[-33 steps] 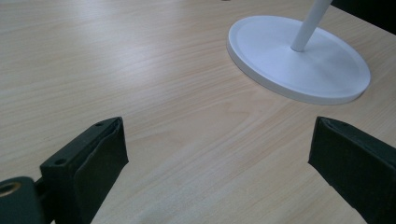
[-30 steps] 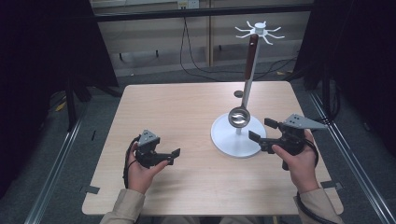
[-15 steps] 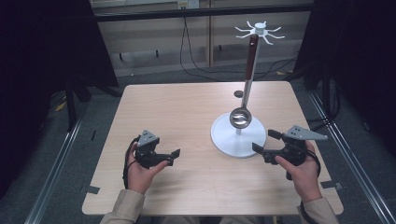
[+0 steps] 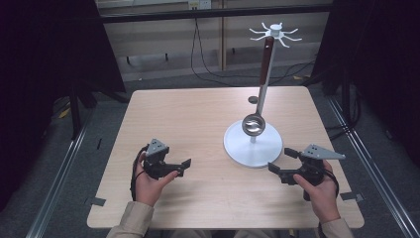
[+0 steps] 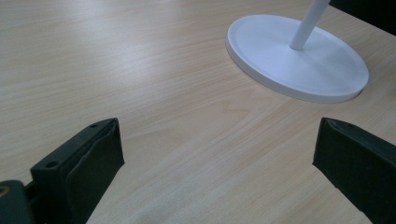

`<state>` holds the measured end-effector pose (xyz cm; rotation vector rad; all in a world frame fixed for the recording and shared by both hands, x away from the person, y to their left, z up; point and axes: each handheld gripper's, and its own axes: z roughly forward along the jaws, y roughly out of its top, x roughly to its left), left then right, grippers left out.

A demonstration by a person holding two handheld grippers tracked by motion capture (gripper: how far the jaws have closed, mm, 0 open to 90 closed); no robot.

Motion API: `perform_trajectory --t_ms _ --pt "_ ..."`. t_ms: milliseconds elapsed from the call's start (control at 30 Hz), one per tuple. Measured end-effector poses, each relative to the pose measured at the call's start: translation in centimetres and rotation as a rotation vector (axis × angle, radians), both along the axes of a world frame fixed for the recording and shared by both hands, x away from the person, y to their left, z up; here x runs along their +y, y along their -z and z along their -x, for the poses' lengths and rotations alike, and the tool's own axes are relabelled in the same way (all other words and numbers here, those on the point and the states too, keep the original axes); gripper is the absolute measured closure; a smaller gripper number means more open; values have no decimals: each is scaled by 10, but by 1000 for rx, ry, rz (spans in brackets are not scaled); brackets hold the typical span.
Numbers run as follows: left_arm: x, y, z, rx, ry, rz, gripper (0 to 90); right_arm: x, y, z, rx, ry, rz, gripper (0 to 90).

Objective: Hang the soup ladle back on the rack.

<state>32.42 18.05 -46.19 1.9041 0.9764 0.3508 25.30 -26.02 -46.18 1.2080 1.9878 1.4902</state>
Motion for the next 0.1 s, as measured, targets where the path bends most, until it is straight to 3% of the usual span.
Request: perform_trajectory --t_ms 100 --pt "1 1 -1 2 4 -1 14 0 3 2 9 -8 8 93"
